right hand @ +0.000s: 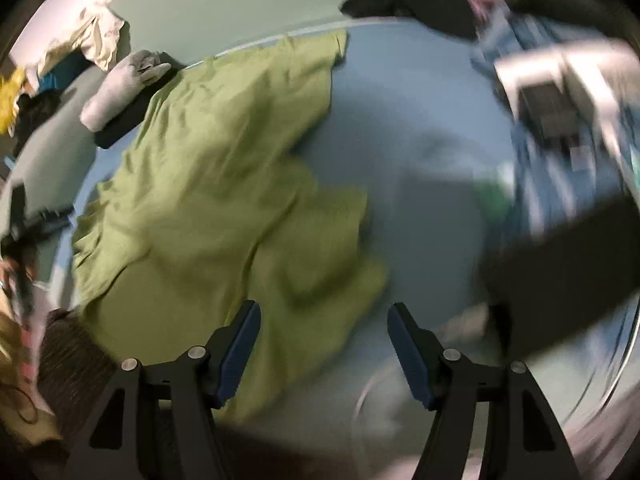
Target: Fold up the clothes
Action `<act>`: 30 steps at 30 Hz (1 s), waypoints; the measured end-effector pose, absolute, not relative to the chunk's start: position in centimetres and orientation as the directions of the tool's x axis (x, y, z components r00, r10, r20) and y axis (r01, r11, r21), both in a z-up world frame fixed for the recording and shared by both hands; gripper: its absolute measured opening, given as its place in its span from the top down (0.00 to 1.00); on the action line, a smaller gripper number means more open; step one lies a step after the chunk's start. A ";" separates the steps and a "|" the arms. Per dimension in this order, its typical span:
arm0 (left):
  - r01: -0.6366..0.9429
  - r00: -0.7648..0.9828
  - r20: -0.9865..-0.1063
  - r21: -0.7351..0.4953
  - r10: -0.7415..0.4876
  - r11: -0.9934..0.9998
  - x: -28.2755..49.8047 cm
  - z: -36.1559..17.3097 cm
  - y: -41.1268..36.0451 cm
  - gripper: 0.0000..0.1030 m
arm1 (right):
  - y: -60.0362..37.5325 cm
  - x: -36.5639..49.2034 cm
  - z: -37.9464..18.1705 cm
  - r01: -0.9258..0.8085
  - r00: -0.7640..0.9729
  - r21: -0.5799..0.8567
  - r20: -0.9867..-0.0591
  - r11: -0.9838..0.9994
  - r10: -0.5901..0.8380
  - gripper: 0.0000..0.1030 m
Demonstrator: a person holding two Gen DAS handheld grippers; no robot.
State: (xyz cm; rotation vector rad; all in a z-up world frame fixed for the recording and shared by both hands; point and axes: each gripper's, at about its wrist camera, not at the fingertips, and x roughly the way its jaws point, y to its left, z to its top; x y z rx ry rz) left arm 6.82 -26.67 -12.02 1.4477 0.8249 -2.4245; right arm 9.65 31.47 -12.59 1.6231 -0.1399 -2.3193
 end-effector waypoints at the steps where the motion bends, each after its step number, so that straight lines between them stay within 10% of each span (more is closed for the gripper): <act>1: 0.466 -0.495 -0.861 -0.378 0.118 -0.800 8.0 -12.5 -26.5 0.29 | 31.6 10.6 -12.9 0.170 -0.309 0.276 -0.896 -0.946 -0.318 0.33; 9: 0.491 -0.448 -0.856 -0.478 0.259 -0.728 7.4 -14.9 -21.1 0.60 | 29.3 12.8 -16.0 0.076 -0.279 0.374 -0.882 -0.924 -0.380 0.32; 12: 0.491 -0.425 -0.880 -0.422 0.214 -0.762 5.4 -14.8 -19.7 0.60 | 27.6 12.4 -16.5 0.075 -0.265 0.446 -0.853 -0.892 -0.449 0.66; 15: 0.506 -0.402 -0.899 -0.377 0.175 -0.776 5.5 -14.5 -19.6 0.95 | 27.2 12.5 -16.4 0.048 -0.269 0.484 -0.836 -0.874 -0.478 0.95; 30: 0.549 -0.376 -0.909 -0.377 0.182 -0.746 13.9 -13.6 -22.6 0.96 | 29.7 21.1 -20.3 -0.057 -0.117 0.557 -0.828 -0.829 -0.548 1.00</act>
